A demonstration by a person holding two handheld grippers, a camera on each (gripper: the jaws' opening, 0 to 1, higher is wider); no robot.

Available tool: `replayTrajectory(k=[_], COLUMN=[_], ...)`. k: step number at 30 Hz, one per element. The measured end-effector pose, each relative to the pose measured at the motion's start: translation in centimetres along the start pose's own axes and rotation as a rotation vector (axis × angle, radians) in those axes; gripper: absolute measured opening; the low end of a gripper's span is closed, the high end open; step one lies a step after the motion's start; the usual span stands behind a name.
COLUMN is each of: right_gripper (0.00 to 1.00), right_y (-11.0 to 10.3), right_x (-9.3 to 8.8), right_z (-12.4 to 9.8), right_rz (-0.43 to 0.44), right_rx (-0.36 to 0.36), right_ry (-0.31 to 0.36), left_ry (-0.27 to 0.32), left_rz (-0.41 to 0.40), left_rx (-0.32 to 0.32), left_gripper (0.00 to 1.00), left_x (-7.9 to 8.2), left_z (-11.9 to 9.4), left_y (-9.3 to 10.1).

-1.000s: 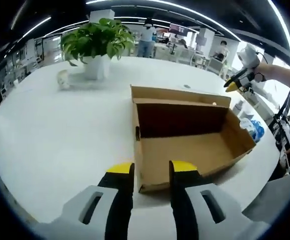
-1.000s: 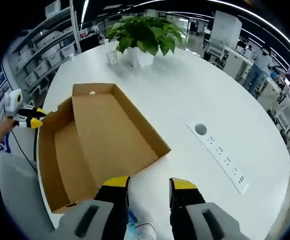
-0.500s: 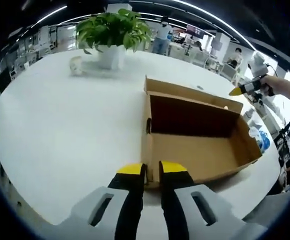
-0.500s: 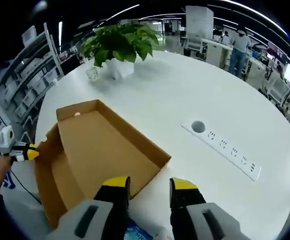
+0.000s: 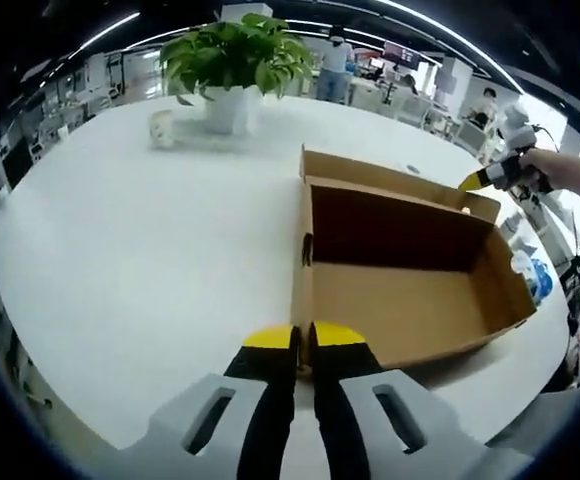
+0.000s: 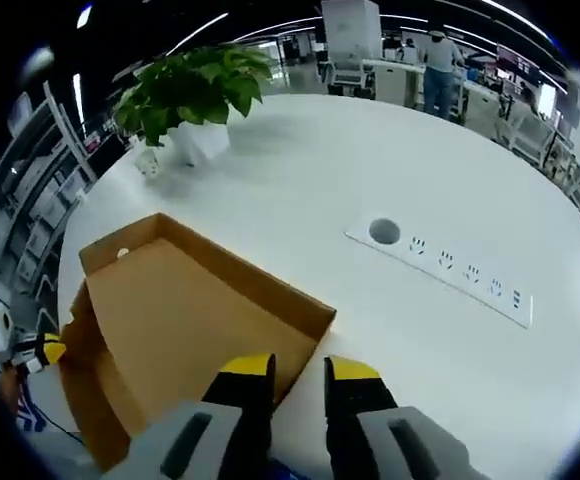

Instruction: Operate the shoe box by opening the lid, removing the specified soft item, and placing it in the target area until the item is outside and the box remains undamaged.

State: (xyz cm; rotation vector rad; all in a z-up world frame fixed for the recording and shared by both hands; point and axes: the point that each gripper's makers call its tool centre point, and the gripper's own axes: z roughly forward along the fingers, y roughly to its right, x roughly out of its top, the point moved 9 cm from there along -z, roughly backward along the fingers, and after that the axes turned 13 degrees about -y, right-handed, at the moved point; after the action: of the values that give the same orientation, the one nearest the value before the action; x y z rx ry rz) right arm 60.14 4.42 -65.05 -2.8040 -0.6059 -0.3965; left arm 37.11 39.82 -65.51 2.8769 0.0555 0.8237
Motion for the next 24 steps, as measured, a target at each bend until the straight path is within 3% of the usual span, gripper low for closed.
replayTrajectory(k=[9,24], right_gripper=[0.08,0.02], right_y=[-0.1,-0.6], right_x=[-0.5,-0.9], right_z=[1.7,1.2], right_rz=[0.094,0.105], right_rx=[0.01,-0.051], right_ry=[-0.039,-0.022], left_ry=[-0.003,-0.015], left_rz=[-0.001,-0.01], left_rx=[0.0,-0.016], left_gripper=[0.02,0.02], left_x=[0.0,0.0], left_z=[0.1,0.2], left_y=[-0.1,-0.2])
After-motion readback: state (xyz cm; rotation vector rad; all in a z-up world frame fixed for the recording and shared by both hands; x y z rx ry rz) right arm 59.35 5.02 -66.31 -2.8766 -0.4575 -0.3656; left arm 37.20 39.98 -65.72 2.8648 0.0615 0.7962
